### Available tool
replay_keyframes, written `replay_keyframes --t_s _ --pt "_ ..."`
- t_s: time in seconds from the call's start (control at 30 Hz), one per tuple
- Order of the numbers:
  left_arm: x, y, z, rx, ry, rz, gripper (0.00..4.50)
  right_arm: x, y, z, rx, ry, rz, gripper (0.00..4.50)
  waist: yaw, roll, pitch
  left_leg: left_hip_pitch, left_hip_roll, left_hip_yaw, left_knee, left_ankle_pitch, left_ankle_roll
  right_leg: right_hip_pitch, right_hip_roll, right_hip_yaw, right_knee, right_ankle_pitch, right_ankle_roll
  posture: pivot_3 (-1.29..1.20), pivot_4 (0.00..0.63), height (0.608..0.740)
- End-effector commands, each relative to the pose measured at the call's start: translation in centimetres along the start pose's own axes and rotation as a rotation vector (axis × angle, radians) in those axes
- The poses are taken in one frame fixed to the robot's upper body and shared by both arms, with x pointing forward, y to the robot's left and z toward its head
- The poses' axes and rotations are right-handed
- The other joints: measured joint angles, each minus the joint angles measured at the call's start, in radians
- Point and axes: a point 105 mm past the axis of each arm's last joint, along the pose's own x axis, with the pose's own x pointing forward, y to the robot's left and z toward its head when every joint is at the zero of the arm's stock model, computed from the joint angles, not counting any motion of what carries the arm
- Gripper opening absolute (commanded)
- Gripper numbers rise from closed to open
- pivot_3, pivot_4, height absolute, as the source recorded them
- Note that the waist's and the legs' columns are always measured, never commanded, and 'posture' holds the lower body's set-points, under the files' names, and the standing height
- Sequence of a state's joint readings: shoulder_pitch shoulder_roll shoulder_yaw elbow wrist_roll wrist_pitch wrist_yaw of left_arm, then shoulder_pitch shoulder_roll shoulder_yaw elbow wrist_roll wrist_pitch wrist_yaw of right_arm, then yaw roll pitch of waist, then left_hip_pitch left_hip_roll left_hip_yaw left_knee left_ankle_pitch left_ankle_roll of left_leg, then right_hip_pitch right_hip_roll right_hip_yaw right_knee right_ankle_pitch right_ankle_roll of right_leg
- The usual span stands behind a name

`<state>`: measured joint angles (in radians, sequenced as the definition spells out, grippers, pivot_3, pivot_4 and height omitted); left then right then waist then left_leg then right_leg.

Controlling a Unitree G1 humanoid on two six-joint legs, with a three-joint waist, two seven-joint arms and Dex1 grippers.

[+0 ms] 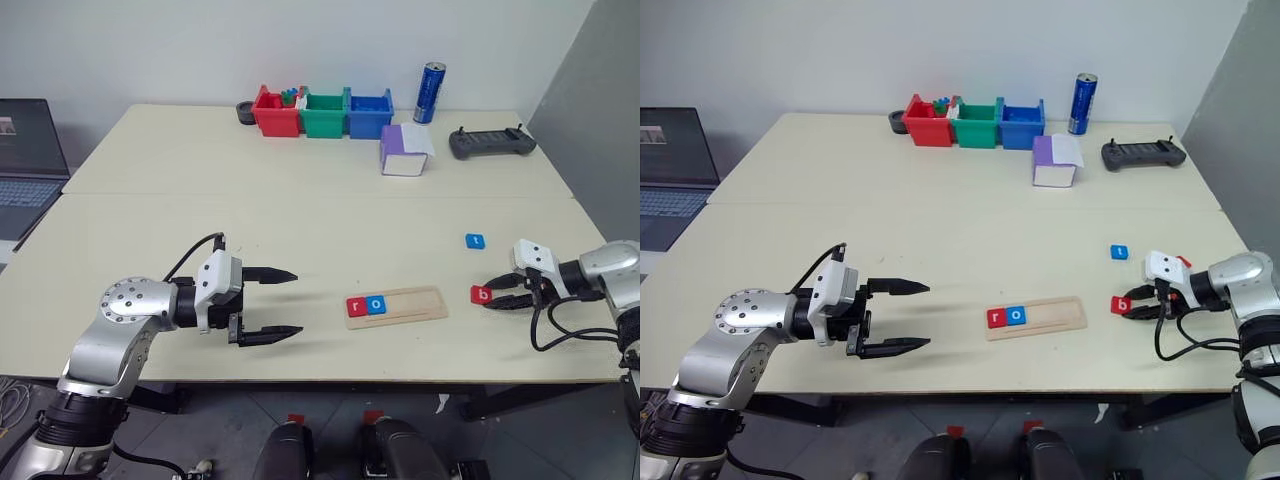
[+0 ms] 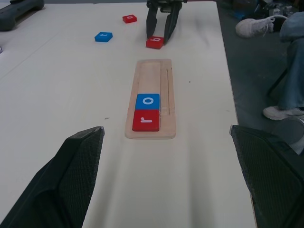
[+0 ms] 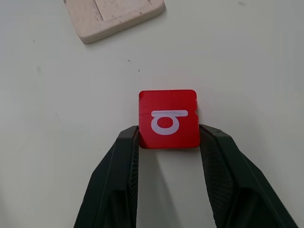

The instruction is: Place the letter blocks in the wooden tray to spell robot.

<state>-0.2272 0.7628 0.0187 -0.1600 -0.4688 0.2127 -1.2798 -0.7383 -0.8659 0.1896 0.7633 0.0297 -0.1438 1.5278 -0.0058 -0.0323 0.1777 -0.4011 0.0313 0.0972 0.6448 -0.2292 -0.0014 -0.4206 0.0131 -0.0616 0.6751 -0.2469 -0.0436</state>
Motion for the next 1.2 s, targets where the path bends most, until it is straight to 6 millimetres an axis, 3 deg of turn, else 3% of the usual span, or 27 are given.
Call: replay_keyframes --t_s 0.03,0.1,0.23,0.6,0.97,1.2 --pt "-0.3 0.3 0.7 0.044 -0.007 0.004 4.50 -0.7 0.5 5.1 -0.162 -0.073 0.079 1.47 0.000 0.000 0.000 0.001 0.000 0.000 0.000 0.000 0.000 0.000 0.000 0.000 0.002 -0.001 -0.001 0.00 0.150 0.740" --pt "-0.1 0.3 0.5 0.046 -0.007 -0.001 4.50 0.3 1.7 7.0 -0.218 -0.101 0.139 1.47 0.001 0.000 0.000 0.001 0.001 -0.001 0.000 0.000 0.000 0.000 0.000 -0.001 0.003 -0.001 -0.002 0.00 0.150 0.740" --pt "0.3 0.3 0.5 0.049 -0.014 -0.007 4.50 2.7 2.8 8.4 -0.265 -0.096 0.206 1.47 0.003 0.000 0.000 0.002 0.001 -0.001 0.000 0.000 0.000 0.000 0.001 -0.002 0.004 -0.001 -0.002 0.00 0.150 0.740" --pt "0.7 0.2 0.4 0.048 -0.021 -0.005 4.50 6.0 1.9 9.2 -0.310 -0.035 0.269 1.47 0.003 0.000 0.000 0.001 0.001 -0.001 0.000 0.000 0.000 -0.001 0.000 -0.002 0.004 -0.002 -0.003 0.00 0.150 0.740" --pt "0.6 -0.1 0.2 0.044 -0.018 -0.009 4.50 7.9 1.9 10.2 -0.307 -0.027 0.279 1.47 0.003 0.000 0.000 0.001 0.001 -0.001 0.000 0.000 0.000 -0.001 0.000 -0.002 0.004 -0.002 -0.003 0.00 0.150 0.740" --pt "0.7 -0.1 0.1 0.040 -0.019 -0.005 4.50 8.3 2.2 9.8 -0.294 -0.012 0.292 1.47 0.003 0.000 0.000 0.001 0.001 -0.001 0.000 0.000 0.000 -0.001 0.000 -0.002 0.004 -0.002 -0.003 0.00 0.150 0.740"
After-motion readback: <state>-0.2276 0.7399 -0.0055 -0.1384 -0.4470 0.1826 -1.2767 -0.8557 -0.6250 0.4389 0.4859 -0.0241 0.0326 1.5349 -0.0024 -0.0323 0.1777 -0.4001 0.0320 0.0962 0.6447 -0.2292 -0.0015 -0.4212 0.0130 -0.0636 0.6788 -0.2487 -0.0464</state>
